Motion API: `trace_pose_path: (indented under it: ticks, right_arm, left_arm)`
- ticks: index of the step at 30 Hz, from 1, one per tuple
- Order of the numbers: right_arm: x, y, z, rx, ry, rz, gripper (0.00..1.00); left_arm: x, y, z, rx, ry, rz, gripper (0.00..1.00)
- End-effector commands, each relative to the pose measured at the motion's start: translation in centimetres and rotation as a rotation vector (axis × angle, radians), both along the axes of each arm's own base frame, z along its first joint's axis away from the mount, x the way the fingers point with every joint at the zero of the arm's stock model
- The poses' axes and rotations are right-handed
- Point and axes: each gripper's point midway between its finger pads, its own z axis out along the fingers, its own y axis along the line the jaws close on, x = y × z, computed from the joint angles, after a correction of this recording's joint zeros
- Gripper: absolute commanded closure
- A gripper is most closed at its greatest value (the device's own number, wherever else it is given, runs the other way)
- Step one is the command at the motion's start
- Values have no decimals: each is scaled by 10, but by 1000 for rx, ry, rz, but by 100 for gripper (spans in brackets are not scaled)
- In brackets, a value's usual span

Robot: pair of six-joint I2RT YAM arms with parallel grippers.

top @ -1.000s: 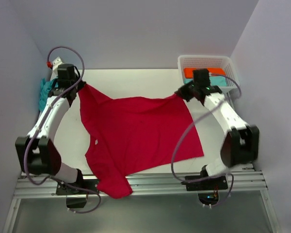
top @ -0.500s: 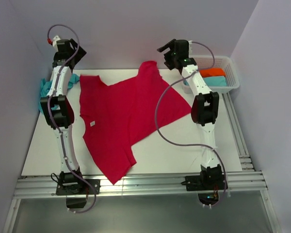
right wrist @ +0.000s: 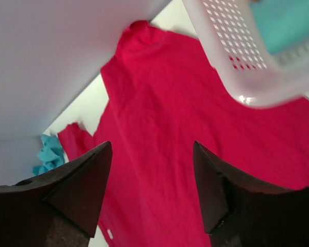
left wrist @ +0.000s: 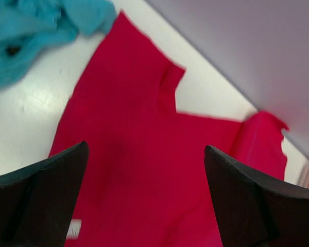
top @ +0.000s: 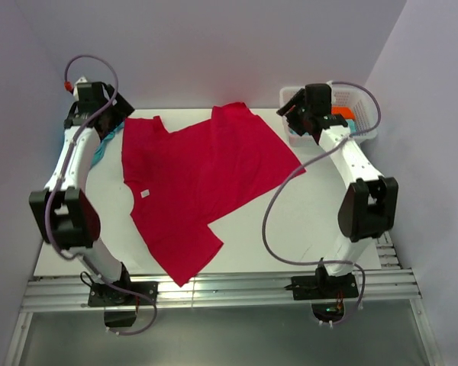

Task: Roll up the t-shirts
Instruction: Flatten the tshirt

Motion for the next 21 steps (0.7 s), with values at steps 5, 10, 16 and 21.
trace_pose_path:
  ticks: [5,10,16,21]
  right_arm:
    - [-79,-43,-61,-112,155,-110,55]
    - [-104,-69,-110,-75,237,-163,63]
    - [-97,-99,-150,-137,327,-204,63]
    - [-89,-110,-174,-133,375,-249,64]
  left_arm:
    - [-105,-62,-7,-103,103,-99,2]
    - [-155,-88,-26,-156,166,-151,2]
    - [-192,-89,-35,-170,204,-168,1]
    - [-209,-91,-43,-187,253,-176,1]
